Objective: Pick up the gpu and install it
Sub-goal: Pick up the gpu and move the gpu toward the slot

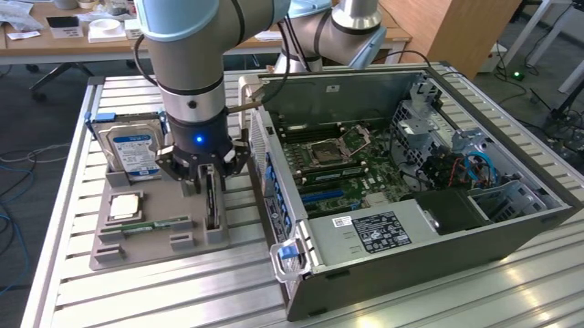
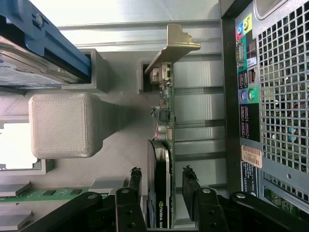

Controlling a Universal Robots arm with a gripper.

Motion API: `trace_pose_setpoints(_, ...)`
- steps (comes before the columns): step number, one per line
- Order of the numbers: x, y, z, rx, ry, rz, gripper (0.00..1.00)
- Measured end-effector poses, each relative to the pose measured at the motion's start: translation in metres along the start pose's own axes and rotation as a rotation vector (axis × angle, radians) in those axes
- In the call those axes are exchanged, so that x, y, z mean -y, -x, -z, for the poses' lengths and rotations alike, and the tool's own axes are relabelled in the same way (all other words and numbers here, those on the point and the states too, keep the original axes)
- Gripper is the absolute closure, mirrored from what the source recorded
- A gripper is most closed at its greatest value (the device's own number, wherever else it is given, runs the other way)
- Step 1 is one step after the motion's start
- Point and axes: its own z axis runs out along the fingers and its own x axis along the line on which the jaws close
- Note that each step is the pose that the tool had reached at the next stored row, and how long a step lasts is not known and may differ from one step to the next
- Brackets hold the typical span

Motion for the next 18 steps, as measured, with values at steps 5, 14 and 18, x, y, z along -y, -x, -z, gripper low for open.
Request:
trace_pose_setpoints(5, 0.0002, -0.0001, -0.0047, 0.0002, 0.0002, 0.000, 0.53)
trace_pose_setpoints(14, 0.0003, -0.0001, -0.0059, 0.0002, 0.0002, 0.000, 0.53)
trace_pose_setpoints(18, 0.0003, -0.0001, -0.0072, 0.0003, 0.0003, 0.000, 0.53)
